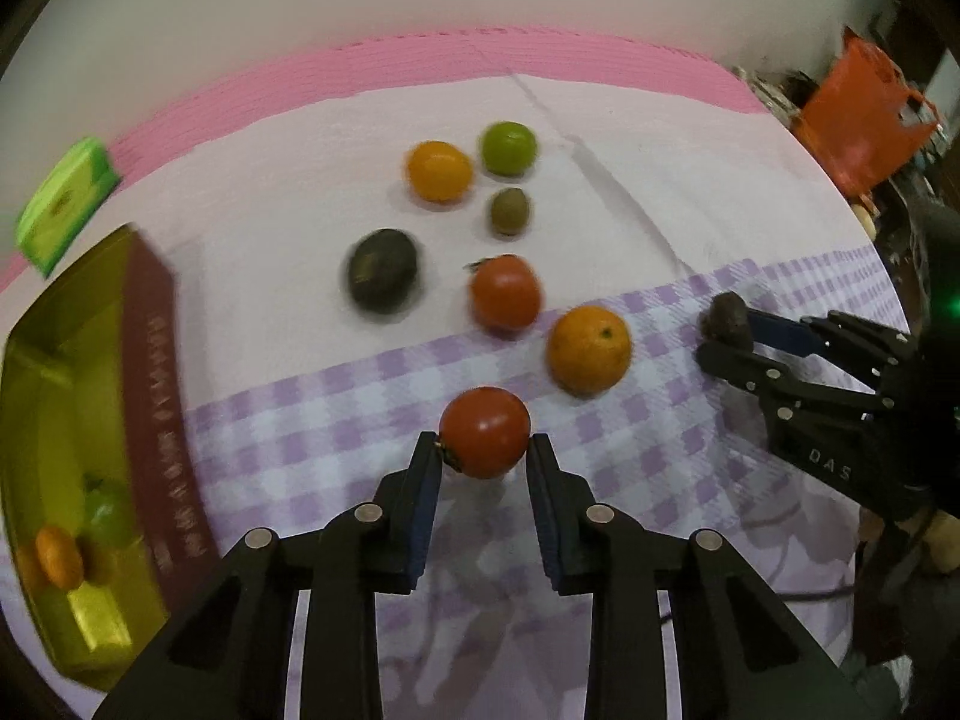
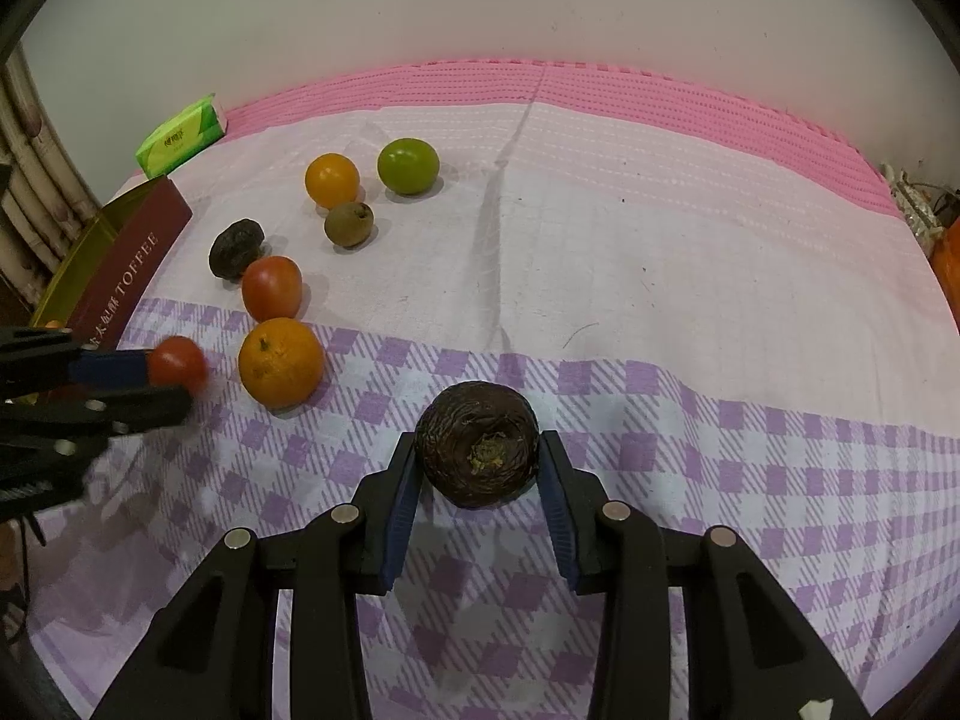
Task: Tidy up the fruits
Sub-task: 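Carry the red tomato over the gold tray and release it with the left gripper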
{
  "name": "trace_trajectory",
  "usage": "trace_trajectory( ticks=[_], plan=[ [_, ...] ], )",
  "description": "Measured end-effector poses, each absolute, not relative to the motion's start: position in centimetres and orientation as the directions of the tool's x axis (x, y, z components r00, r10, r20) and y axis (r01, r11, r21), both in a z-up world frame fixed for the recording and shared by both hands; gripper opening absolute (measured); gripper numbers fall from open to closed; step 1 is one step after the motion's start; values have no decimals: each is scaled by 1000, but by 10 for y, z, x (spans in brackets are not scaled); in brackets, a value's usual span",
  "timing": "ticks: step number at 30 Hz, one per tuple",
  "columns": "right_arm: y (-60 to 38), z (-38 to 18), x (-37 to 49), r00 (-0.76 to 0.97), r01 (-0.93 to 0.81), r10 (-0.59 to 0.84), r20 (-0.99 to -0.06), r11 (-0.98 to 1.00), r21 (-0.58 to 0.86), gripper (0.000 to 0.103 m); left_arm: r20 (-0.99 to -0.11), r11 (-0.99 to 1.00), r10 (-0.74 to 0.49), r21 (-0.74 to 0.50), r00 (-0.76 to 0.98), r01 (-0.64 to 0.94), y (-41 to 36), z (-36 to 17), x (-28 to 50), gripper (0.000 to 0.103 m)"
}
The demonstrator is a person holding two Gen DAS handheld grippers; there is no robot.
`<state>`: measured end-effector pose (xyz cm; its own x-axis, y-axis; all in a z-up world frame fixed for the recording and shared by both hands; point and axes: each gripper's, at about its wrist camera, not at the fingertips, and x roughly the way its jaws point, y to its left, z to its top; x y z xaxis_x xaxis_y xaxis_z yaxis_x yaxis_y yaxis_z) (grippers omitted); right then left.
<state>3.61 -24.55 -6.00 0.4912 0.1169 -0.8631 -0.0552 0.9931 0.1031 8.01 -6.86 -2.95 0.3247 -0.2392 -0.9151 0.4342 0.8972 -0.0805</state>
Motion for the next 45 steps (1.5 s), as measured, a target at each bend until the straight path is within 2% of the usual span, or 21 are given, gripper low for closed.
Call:
trace_trajectory(
  ticks=[3,10,18,30,45],
  plan=[
    [-245,-60,36,491,-54,114,-863,993,101,37,-906,916,-234,-83,352,393,-48,-16,78,30],
    [-245,-61,36,492,-53,110,-863,994,96,36,-887,972,-135,-31,441,233,29,14,72,30],
    [-243,-61,36,492,-48,101,-865,995,89,37,-916,997,-12,20,400,74,100,-2,66,30],
    [-239,-61,36,492,-46,81,-867,997,68,36,-942,996,77,88,325,21,127,-31,65,30],
    [-238,-55,38,489,-25,57,-870,998,51,35,-949,994,105,106,296,-10,143,-50,71,31]
  ],
)
